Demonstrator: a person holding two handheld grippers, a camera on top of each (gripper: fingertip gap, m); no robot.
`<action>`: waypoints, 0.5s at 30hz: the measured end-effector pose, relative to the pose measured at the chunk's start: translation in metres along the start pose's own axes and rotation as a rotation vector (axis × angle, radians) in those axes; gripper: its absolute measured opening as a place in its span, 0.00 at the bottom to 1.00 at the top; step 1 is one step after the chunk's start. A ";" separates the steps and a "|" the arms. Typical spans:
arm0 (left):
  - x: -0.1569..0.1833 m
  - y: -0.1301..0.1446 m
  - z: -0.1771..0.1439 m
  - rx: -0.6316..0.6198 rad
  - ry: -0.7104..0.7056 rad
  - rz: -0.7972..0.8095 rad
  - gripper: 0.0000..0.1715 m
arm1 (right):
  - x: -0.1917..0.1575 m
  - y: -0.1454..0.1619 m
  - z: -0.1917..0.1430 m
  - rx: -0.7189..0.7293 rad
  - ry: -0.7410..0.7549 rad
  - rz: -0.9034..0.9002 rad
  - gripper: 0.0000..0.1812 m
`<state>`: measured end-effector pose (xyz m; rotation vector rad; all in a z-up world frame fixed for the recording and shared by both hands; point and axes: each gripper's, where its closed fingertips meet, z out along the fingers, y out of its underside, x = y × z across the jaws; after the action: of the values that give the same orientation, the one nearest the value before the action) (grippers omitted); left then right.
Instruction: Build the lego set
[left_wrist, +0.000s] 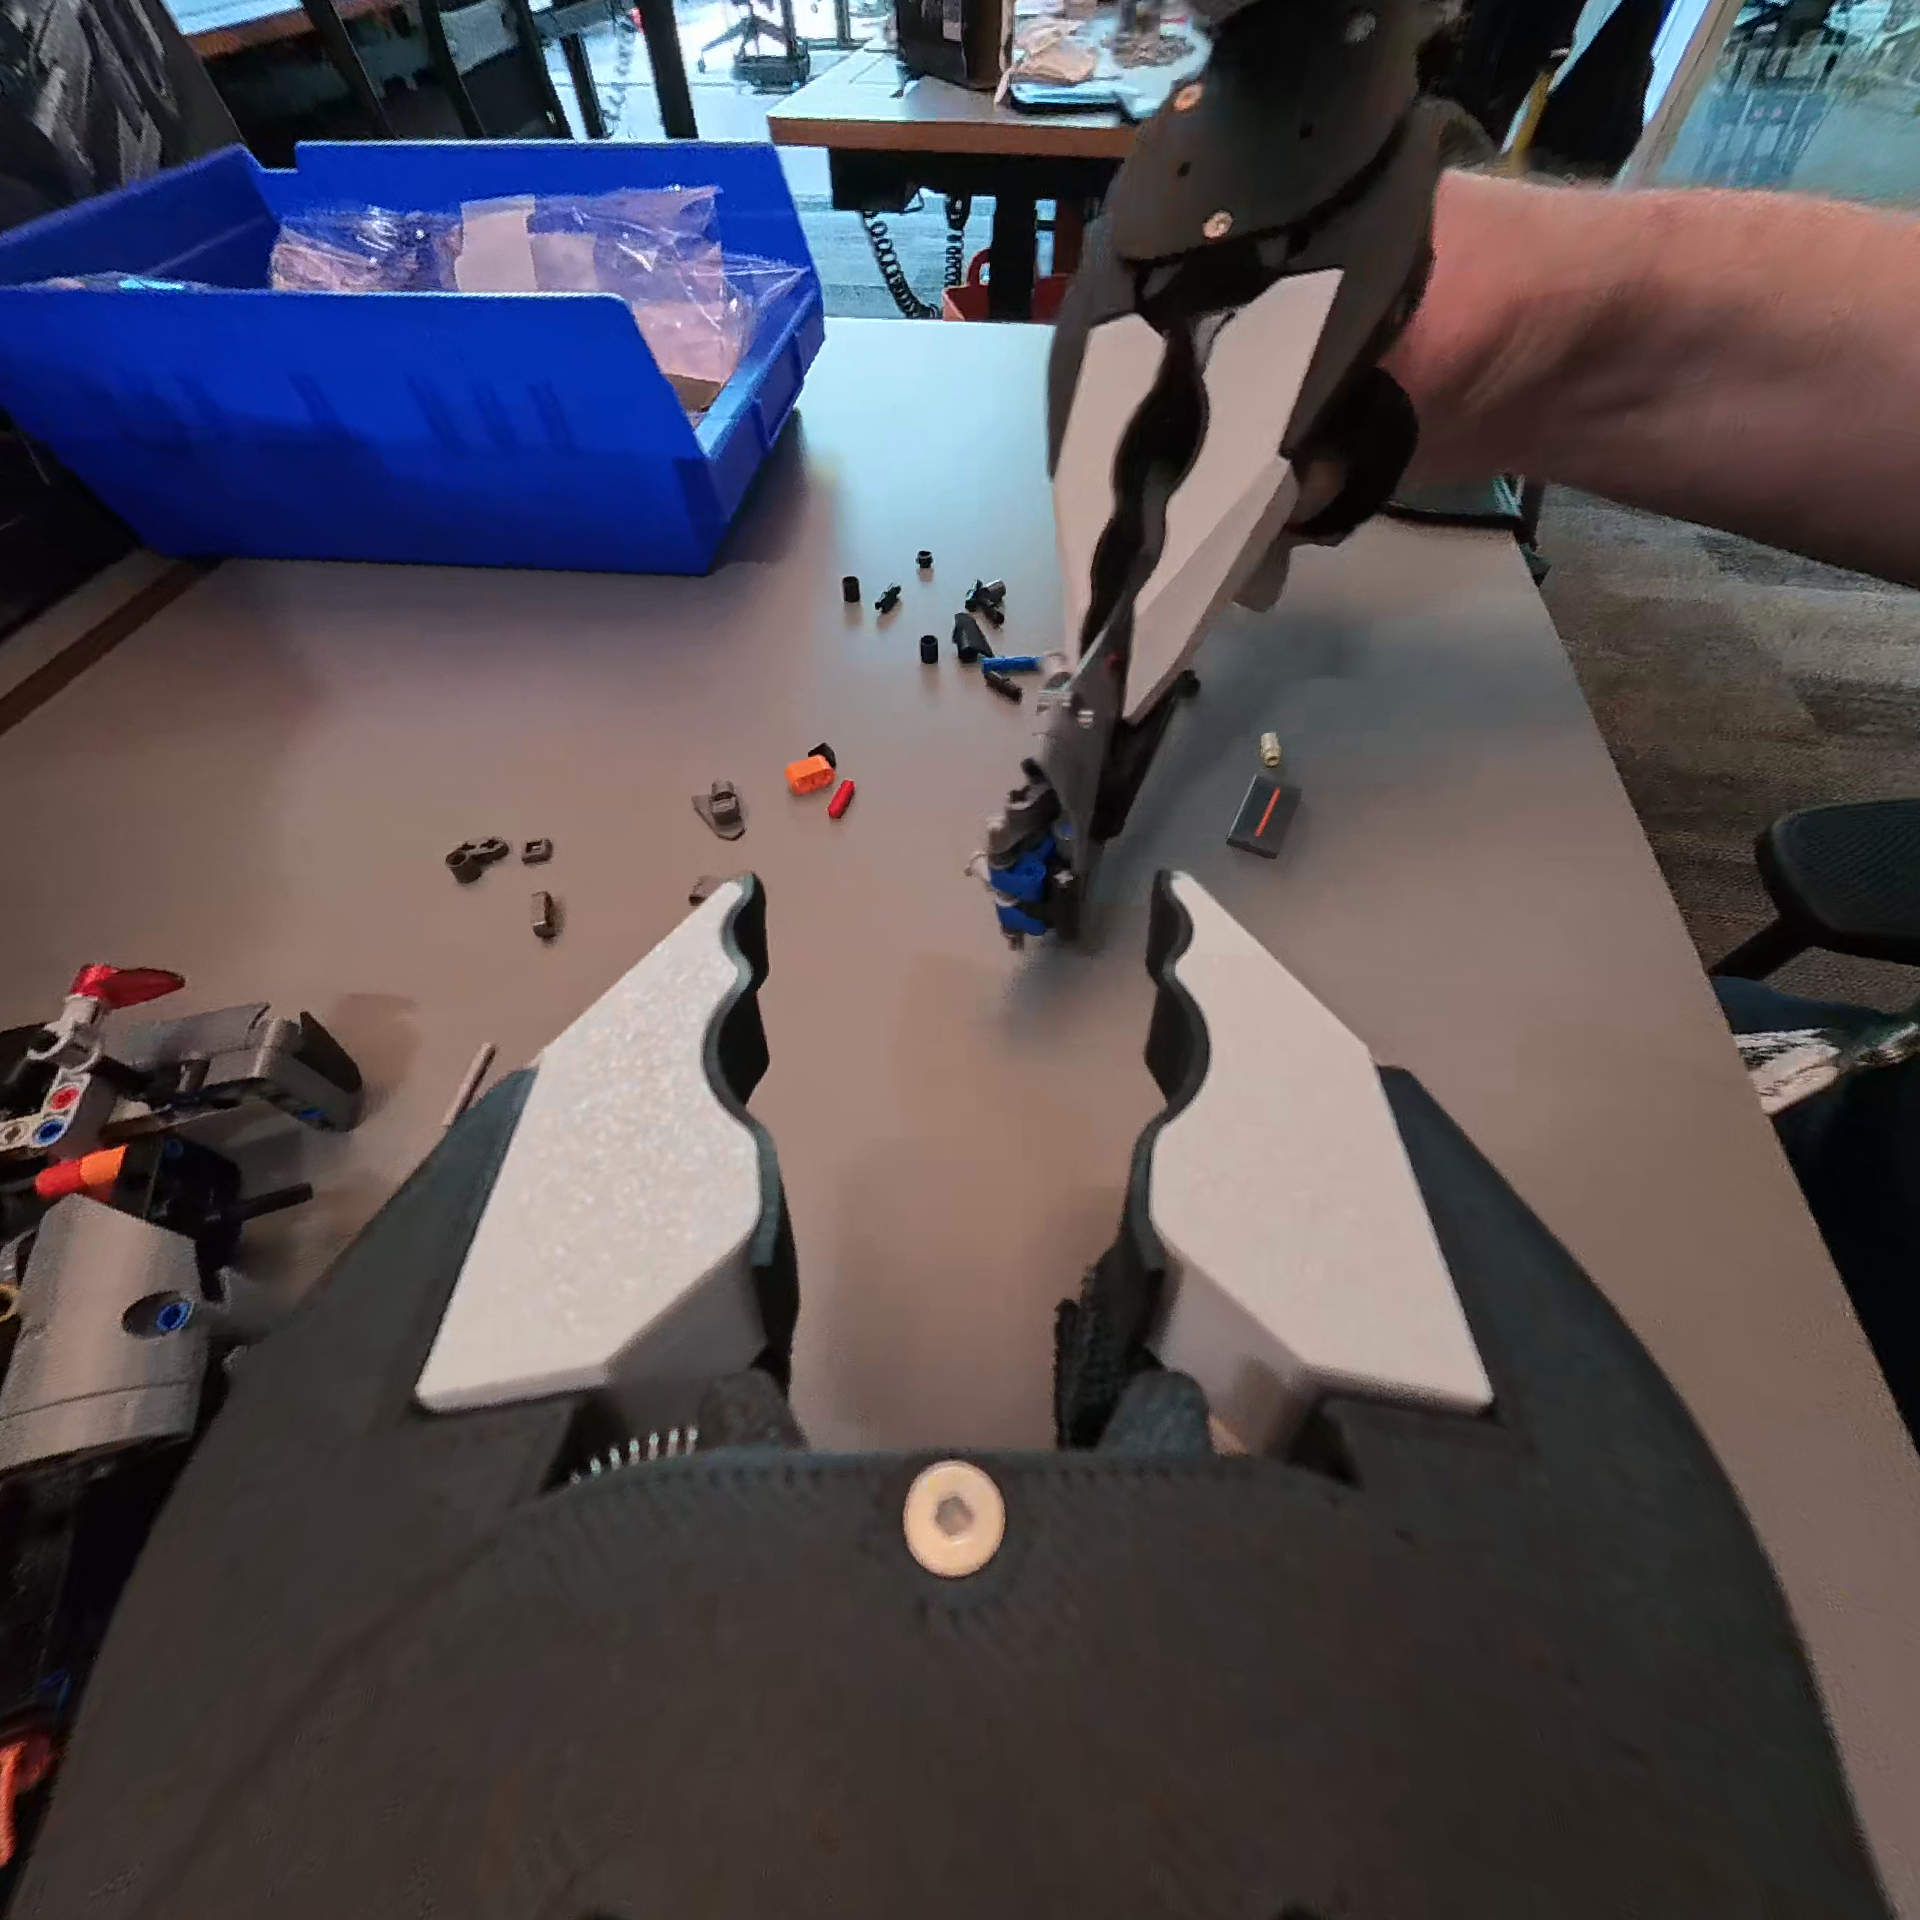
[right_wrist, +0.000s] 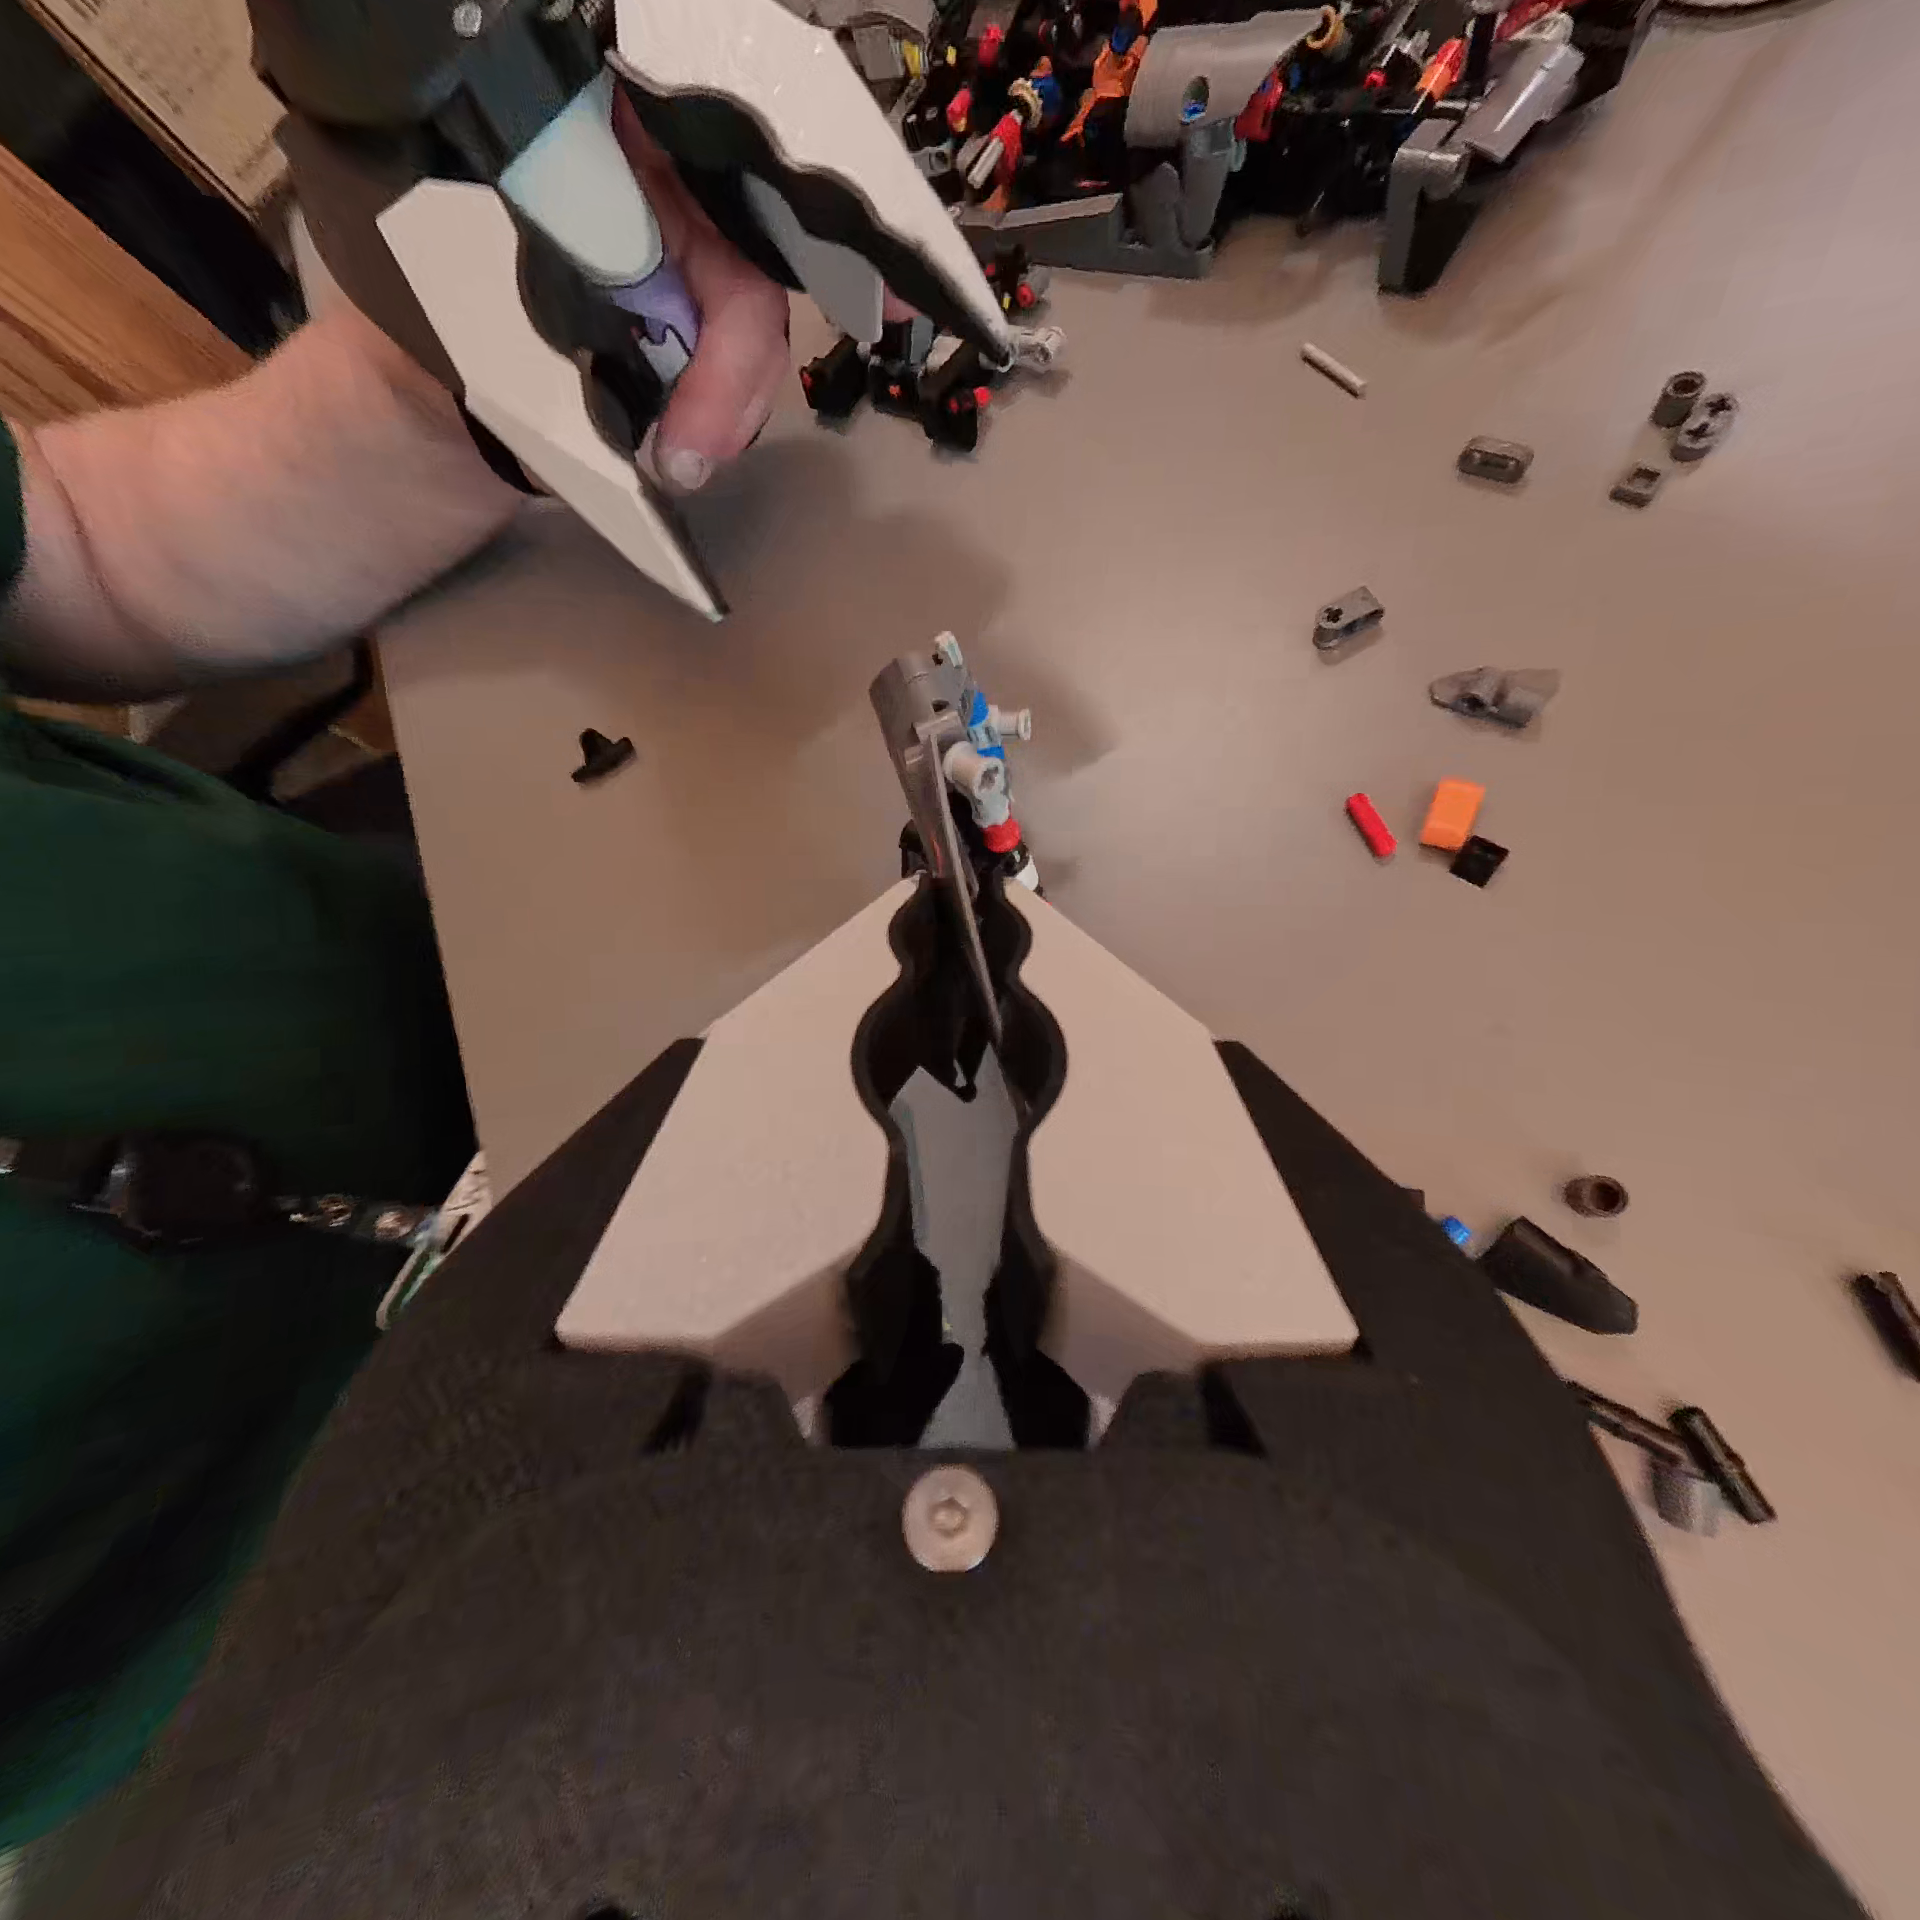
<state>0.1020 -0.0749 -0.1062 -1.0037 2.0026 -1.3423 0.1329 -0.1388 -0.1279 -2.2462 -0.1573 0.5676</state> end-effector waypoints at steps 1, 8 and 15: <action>0.002 -0.001 0.000 0.000 0.011 0.006 0.42 | -0.003 -0.001 0.000 -0.005 -0.044 0.025 0.03; 0.022 0.009 0.013 -0.080 0.118 0.019 0.42 | -0.012 -0.003 0.000 -0.194 -0.323 0.168 0.03; 0.027 0.026 0.023 -0.161 0.134 0.017 0.43 | -0.003 -0.007 0.030 -0.369 -0.396 0.186 0.05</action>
<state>0.0955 -0.1031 -0.1393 -0.9881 2.2433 -1.2864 0.1167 -0.1149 -0.1394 -2.4920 -0.2728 1.1632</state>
